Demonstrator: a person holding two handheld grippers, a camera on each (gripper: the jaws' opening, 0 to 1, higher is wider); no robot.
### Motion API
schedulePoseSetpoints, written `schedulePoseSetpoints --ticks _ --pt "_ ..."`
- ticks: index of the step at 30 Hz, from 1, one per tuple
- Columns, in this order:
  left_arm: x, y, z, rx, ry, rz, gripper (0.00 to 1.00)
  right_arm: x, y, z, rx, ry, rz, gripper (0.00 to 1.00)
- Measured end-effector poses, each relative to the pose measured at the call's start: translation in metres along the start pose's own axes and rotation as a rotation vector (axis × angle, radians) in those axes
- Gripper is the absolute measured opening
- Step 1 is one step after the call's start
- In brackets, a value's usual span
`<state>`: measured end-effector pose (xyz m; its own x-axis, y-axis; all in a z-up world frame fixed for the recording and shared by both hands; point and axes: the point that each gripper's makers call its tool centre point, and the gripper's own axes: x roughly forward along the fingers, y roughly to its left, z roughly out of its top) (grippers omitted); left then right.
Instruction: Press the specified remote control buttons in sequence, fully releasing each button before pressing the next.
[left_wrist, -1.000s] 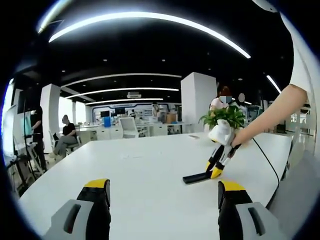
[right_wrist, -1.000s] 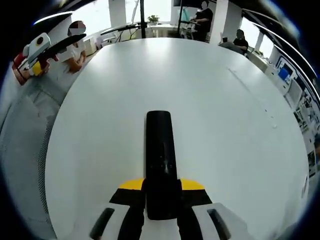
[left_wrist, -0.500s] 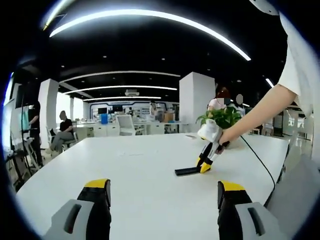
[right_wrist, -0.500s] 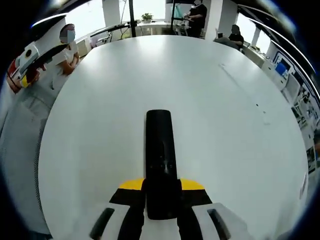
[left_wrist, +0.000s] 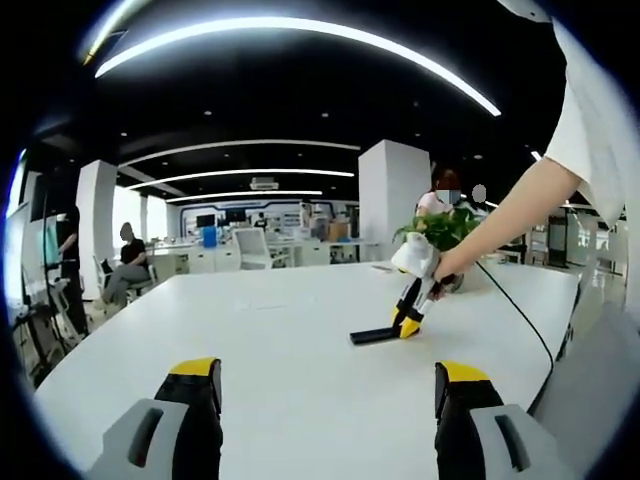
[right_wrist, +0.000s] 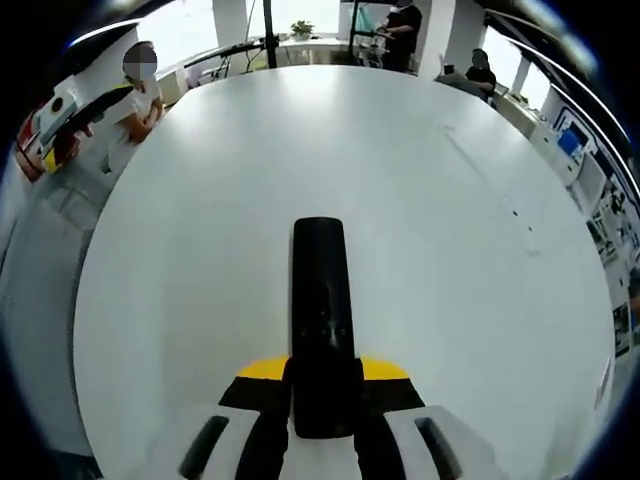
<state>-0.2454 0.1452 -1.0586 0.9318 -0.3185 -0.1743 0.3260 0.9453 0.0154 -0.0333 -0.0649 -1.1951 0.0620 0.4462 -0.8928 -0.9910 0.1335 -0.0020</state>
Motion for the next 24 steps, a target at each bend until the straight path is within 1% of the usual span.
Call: schedulePoseSetpoints --ticks 3,5,7,8,9,10,11,12,13,14,16,17,18,20,21,22,23,24 --pt "0.0 0.0 0.0 0.001 -0.001 0.002 0.91 0.0 0.0 0.001 0.017 -0.009 -0.006 0.24" --pt "0.0 0.0 0.0 0.006 0.0 0.0 0.9 0.001 0.001 0.001 0.026 -0.005 0.002 0.26" --pt "0.0 -0.001 -0.001 0.01 0.004 -0.002 0.9 -0.001 0.005 0.002 0.036 -0.015 0.019 0.3" --pt "0.0 0.0 -0.001 0.011 0.004 -0.001 0.9 0.0 0.007 0.002 0.06 -0.043 0.031 0.31" --pt "0.001 0.0 -0.001 0.011 0.003 0.0 0.9 0.0 0.01 0.004 0.102 -0.07 0.047 0.34" --pt "0.0 0.0 -0.001 0.01 0.003 0.001 0.9 -0.002 0.01 0.007 0.18 -0.119 0.054 0.36" --pt "0.001 0.0 -0.001 0.01 0.003 0.001 0.9 -0.003 0.01 0.008 0.229 -0.15 0.052 0.38" --pt "0.001 0.0 -0.001 0.011 0.004 0.002 0.9 -0.005 0.011 0.01 0.276 -0.209 0.06 0.42" --pt "0.001 0.0 -0.001 0.013 0.004 0.002 0.9 -0.007 0.015 0.013 0.31 -0.242 0.061 0.45" --pt "0.001 0.0 -0.001 0.014 0.007 0.003 0.9 -0.009 0.018 0.013 0.35 -0.274 0.052 0.47" --pt "0.001 0.0 -0.001 0.014 0.008 -0.001 0.9 -0.013 0.016 0.012 0.388 -0.313 0.025 0.51" --pt "0.001 0.0 -0.002 0.015 0.009 -0.002 0.9 -0.017 0.014 0.014 0.408 -0.352 0.008 0.53" --pt "0.001 -0.001 -0.002 0.018 0.011 -0.002 0.9 -0.023 0.013 0.019 0.456 -0.412 -0.014 0.56" --pt "0.001 -0.001 -0.001 0.013 0.008 -0.007 0.9 -0.032 0.007 0.025 0.512 -0.5 -0.047 0.66" --pt "0.002 -0.002 -0.001 0.005 0.005 -0.012 0.9 -0.038 0.004 0.027 0.538 -0.546 -0.085 0.75" --pt "0.002 -0.002 -0.001 0.002 0.004 -0.013 0.9 -0.041 0.003 0.027 0.55 -0.562 -0.106 0.81" --pt "0.002 -0.002 -0.001 0.003 0.006 -0.014 0.9 -0.043 0.003 0.025 0.559 -0.562 -0.122 0.84" --pt "0.002 -0.003 -0.001 0.006 0.007 -0.015 0.91 -0.045 0.007 0.023 0.549 -0.557 -0.131 0.84"
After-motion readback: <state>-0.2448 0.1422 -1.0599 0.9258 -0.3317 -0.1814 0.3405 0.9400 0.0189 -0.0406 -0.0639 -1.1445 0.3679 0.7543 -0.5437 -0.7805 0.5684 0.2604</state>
